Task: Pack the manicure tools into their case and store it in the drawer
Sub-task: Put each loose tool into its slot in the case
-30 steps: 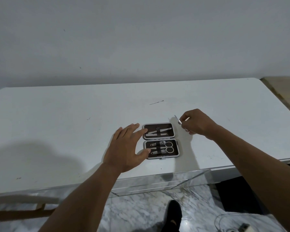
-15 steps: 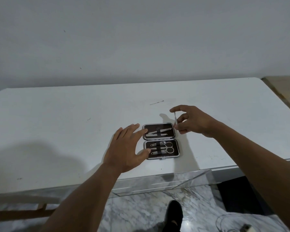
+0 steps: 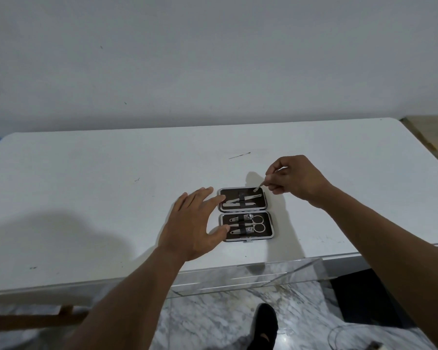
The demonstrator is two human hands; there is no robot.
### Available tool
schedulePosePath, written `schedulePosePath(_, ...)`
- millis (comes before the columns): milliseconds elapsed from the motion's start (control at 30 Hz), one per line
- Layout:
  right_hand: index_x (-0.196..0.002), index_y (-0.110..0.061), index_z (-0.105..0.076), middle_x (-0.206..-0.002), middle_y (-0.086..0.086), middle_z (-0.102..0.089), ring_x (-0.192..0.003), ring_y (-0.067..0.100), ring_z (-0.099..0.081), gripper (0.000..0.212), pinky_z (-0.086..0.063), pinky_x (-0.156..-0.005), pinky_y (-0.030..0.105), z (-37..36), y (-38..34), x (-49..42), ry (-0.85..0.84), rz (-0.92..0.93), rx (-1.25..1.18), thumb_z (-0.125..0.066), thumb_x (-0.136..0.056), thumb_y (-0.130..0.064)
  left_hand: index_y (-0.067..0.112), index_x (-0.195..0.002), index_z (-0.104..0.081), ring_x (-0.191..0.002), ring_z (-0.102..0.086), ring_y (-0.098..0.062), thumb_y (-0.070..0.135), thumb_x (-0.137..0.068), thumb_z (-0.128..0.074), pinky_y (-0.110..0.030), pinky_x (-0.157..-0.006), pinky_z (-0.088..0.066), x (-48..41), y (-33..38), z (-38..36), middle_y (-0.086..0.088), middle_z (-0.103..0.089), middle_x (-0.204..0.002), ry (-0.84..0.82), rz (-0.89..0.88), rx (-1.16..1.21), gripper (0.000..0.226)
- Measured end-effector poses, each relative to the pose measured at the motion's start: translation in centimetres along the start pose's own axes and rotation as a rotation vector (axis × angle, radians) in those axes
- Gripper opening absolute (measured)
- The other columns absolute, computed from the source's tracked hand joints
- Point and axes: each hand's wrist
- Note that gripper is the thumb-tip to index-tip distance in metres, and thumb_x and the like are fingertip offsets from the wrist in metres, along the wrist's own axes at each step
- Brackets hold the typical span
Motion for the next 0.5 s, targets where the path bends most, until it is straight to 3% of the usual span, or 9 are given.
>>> schedulePosePath(100, -0.080, -0.004, -0.069, -0.071, 0.009, -0.072, -0.066, 0.020, -0.065, 0.004, -0.056, -0.066, 0.029, -0.3, 0.4, -0.3, 0.004, 0.053, 0.167, -0.071, -0.083, -0.006, 0.035, -0.143, -0.040, -0.143, -0.029, -0.014, 0.064, -0.084, -0.044, -0.042, -0.120, -0.018, 0.0, 0.0, 0.0, 0.004, -0.038, -0.154, 0.008, -0.001, 0.008, 0.066)
schedulePosePath(233, -0.078, -0.014, -0.073, -0.070, -0.006, -0.069, -0.063, 0.005, -0.061, 0.004, -0.045, -0.060, 0.016, -0.5, 0.6, -0.1, -0.004, 0.106, 0.427, -0.073, -0.080, -0.010, 0.035, -0.143, -0.039, -0.144, -0.028, -0.013, 0.065, -0.084, -0.045, -0.042, -0.120, -0.018, 0.1, -0.1, -0.1, 0.005, -0.037, -0.154, 0.003, 0.002, 0.006, 0.066)
schedulePosePath(333, -0.085, -0.012, -0.076, -0.076, 0.000, -0.071, -0.062, 0.008, -0.060, 0.010, -0.043, -0.057, 0.013, -0.3, 0.6, 0.0, -0.060, 0.135, 0.638, -0.068, -0.081, -0.006, 0.036, -0.143, -0.039, -0.143, -0.028, -0.013, 0.065, -0.084, -0.045, -0.041, -0.120, -0.017, 0.1, -0.1, -0.1, 0.005, -0.037, -0.154, 0.008, 0.004, 0.008, 0.066)
schedulePosePath(500, -0.100, -0.016, -0.076, -0.101, 0.005, -0.074, -0.090, 0.024, -0.067, 0.031, -0.053, -0.080, 0.029, -0.3, 1.2, -0.2, -0.086, 0.219, 0.842, -0.052, -0.086, -0.002, 0.035, -0.143, -0.040, -0.143, -0.028, -0.013, 0.065, -0.084, -0.044, -0.041, -0.120, -0.017, 0.0, 0.0, 0.0, 0.005, -0.038, -0.154, 0.009, 0.003, 0.009, 0.066)
Point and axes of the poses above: each hand's wrist, its own x-axis away from the middle knuckle, its own z-axis out of the back of the hand, y = z × x
